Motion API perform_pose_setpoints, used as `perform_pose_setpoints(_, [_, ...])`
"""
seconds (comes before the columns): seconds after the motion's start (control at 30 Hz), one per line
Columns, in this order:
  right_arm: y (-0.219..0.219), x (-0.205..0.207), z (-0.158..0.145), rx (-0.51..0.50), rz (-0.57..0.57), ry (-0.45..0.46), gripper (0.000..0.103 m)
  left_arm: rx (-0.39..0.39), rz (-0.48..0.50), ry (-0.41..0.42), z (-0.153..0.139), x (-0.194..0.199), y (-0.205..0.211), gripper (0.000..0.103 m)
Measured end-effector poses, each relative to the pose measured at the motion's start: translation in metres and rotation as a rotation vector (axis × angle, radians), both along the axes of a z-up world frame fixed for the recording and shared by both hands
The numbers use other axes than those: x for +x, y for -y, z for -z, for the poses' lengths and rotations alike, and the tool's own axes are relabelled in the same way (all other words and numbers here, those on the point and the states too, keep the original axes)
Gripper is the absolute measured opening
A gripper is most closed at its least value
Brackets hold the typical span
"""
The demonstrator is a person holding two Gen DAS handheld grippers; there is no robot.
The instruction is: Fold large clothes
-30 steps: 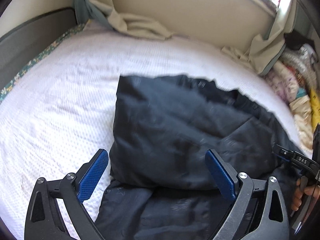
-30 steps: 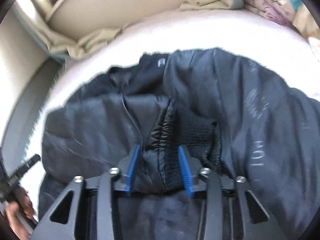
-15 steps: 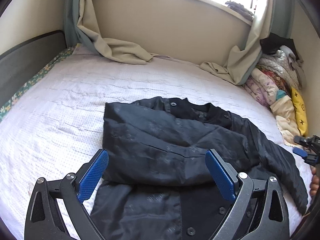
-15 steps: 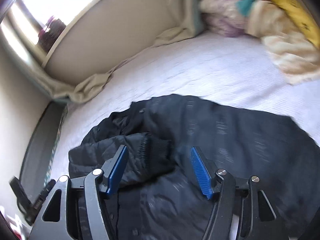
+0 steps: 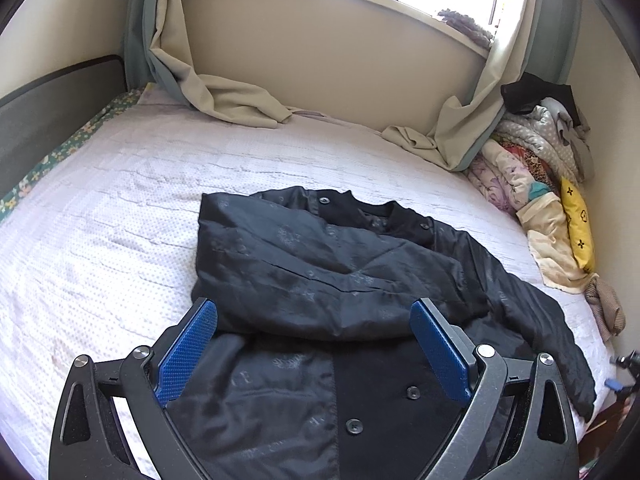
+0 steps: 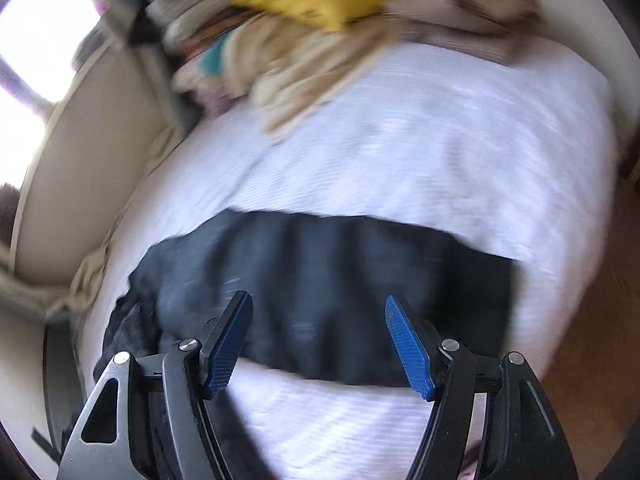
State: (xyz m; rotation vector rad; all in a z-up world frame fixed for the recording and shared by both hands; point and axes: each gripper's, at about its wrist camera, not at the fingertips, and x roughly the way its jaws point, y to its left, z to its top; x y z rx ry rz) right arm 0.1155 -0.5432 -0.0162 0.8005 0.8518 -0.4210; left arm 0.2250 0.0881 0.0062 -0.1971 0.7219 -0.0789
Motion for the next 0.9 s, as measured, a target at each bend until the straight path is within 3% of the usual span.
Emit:
perform_pose_setpoints(0.27, [0.053,-0.050,0.034,0.007,0.162,-0.076,0.067,0.005,0.030,-0.027,0.009,-0.004,0.016,0.098])
perform_pose_setpoints(0.4, [0.068,-0.058,0.064,0.150,0.219,-0.101,0.068,0.006,0.031,-0.038,0.014,-0.004,0.018,0.098])
perform_pose_setpoints(0.5, [0.071,-0.052,0.082,0.238,0.202,-0.096,0.070,0.003,0.026,-0.039,0.015,-0.004,0.016,0.098])
perform_pose_setpoints(0.6, [0.065,-0.043,0.085,0.212,0.171,-0.115,0.070,-0.018,0.015,-0.034,0.012,-0.003,0.011,0.098])
perform_pose_setpoints(0.63, [0.062,-0.039,0.084,0.187,0.156,-0.133,0.067,-0.025,0.013,-0.033,0.012,-0.003,0.010,0.098])
perform_pose_setpoints(0.73, [0.053,-0.029,0.082,0.117,0.120,-0.177,0.041,-0.040,0.005,-0.030,0.010,-0.003,0.007,0.098])
perform_pose_setpoints(0.8, [0.048,-0.025,0.078,0.111,0.089,-0.151,0.009,-0.047,0.000,-0.029,0.008,-0.003,0.005,0.098])
perform_pose_setpoints(0.9, [0.034,-0.013,0.065,0.035,0.035,-0.137,0.009,-0.055,-0.009,-0.022,0.005,-0.004,0.001,0.098])
